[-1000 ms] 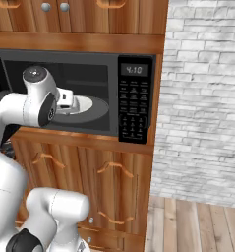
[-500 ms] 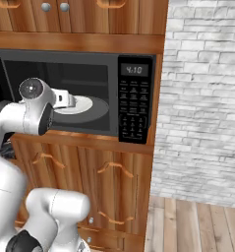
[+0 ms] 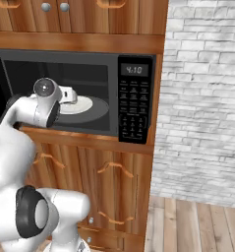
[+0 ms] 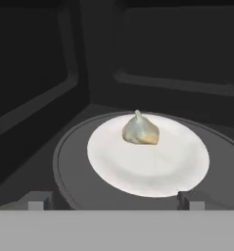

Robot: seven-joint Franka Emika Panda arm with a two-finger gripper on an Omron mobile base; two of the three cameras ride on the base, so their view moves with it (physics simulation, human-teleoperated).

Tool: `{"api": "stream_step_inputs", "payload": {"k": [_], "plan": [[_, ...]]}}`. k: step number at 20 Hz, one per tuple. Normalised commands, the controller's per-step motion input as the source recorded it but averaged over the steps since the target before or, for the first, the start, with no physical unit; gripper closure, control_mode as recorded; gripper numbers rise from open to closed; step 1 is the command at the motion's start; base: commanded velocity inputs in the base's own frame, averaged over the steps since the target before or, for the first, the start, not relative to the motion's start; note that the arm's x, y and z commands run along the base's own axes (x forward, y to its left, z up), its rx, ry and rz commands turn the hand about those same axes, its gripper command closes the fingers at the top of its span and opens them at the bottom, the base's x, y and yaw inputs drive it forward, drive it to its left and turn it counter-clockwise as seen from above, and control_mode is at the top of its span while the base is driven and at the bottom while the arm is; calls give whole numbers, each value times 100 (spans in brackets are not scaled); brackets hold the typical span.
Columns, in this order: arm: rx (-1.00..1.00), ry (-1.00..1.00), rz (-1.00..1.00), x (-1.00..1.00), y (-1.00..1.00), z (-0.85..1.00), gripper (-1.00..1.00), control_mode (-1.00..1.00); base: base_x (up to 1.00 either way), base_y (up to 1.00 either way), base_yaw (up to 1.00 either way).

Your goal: Pick the garlic from the microwave and place it on plate located on the counter.

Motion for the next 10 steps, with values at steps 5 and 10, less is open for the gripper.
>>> {"api": "stream_step_inputs", "payload": {"k": [5,10], "plan": [[0,0,0,49,0,-18,-100,-100,0,0,0],[0,4,0,39,0,-37,-100,-100,0,0,0]]}}
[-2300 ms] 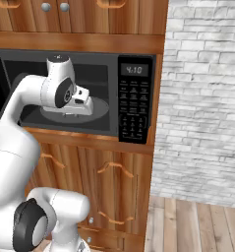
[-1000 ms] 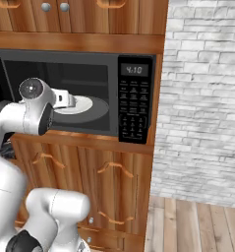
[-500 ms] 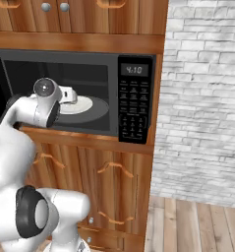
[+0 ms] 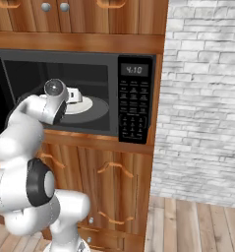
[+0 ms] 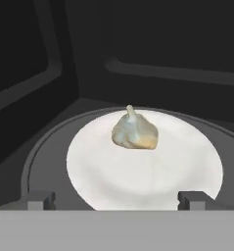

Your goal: Pick the garlic from the microwave and place it on plate located on the counter.

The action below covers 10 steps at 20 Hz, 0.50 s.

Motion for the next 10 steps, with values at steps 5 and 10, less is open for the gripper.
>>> {"api": "stream_step_inputs", "payload": {"k": [5,10], "plan": [[0,12,0,45,0,-1,-100,-100,0,0,0],[0,8,0,45,6,-16,-100,-100,0,0,0]]}}
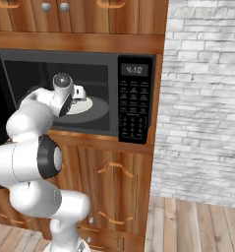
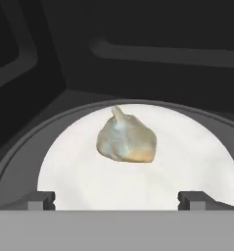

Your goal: Pick the garlic from the microwave and place it on plate located on the counter.

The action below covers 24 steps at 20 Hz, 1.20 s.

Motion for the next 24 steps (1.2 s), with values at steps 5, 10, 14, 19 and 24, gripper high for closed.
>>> {"api": "stream_step_inputs", "payload": {"k": [5,10,14,19,24], "plan": [[0,0,0,34,24,-34,-100,-100,0,0,0],[0,0,0,44,10,-10,-100,-100,0,0,0],[0,0,0,43,0,0,-100,-100,0,0,0],[0,3,0,28,0,-7,-100,-100,0,0,0],[0,4,0,6,0,-25,-100,-100,0,0,0]]}}
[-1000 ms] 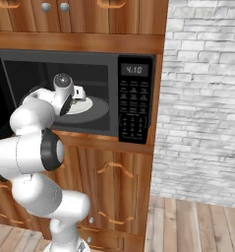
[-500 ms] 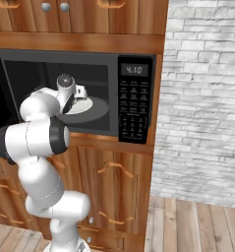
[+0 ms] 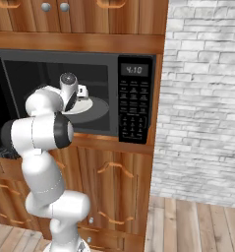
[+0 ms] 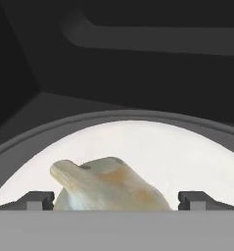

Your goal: Pick the garlic from the microwave and place it on plate located on the counter.

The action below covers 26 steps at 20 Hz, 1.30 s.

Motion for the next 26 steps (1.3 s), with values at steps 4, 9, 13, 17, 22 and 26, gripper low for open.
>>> {"api": "stream_step_inputs", "payload": {"k": [4,9,13,17,22,26], "plan": [[0,1,0,1,0,-21,100,-100,0,0,0],[0,0,0,0,0,0,100,-100,0,0,0],[0,-2,-1,-13,-3,0,100,-100,0,0,0],[1,-10,-8,-48,-32,1,100,-100,0,0,0],[1,-7,-9,-42,-24,28,100,-100,0,0,0],[0,0,-15,-71,-33,60,100,-100,0,0,0]]}}
